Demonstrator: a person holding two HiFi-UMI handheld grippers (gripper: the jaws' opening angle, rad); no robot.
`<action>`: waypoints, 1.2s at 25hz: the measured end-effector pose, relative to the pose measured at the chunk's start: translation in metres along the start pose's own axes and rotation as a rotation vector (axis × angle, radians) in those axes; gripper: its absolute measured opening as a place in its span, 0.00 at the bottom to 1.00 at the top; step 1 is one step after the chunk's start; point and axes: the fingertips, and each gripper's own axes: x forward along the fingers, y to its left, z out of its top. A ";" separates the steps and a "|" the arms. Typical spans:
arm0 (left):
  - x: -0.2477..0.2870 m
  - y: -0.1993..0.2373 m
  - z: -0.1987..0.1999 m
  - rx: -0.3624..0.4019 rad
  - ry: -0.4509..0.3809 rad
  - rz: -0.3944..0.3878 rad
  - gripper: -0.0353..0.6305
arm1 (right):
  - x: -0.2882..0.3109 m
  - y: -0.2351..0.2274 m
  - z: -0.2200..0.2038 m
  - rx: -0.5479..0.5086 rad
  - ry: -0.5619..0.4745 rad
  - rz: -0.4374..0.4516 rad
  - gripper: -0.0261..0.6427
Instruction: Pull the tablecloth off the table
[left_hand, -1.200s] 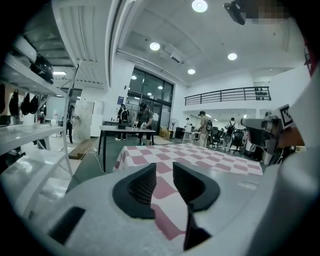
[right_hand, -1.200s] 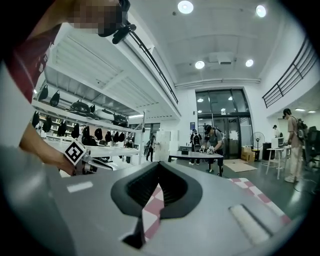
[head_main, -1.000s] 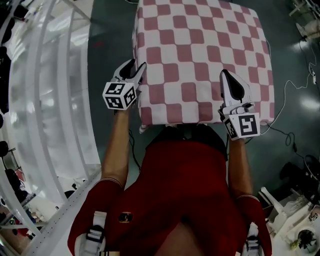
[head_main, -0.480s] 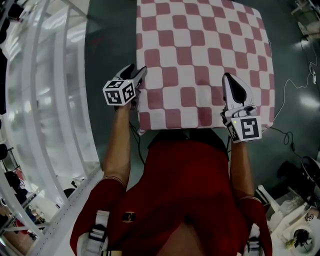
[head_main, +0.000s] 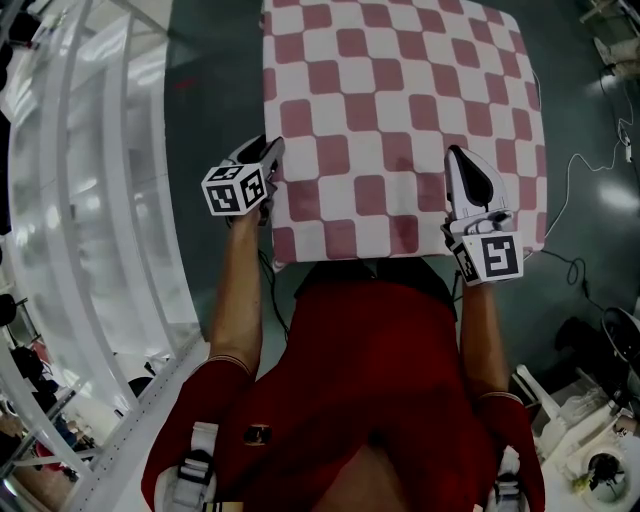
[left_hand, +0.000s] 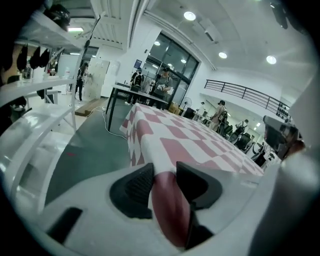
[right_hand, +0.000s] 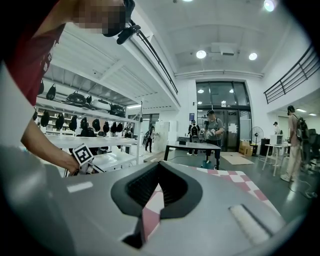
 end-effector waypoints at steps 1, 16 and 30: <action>-0.001 0.001 0.002 0.016 -0.002 0.027 0.27 | 0.000 -0.002 -0.001 0.002 0.001 -0.001 0.06; -0.016 -0.020 0.029 0.153 -0.040 0.167 0.07 | -0.030 -0.047 -0.013 0.054 -0.001 -0.076 0.06; -0.026 -0.138 0.088 0.145 -0.243 0.000 0.07 | -0.082 -0.125 -0.035 0.103 0.001 -0.149 0.06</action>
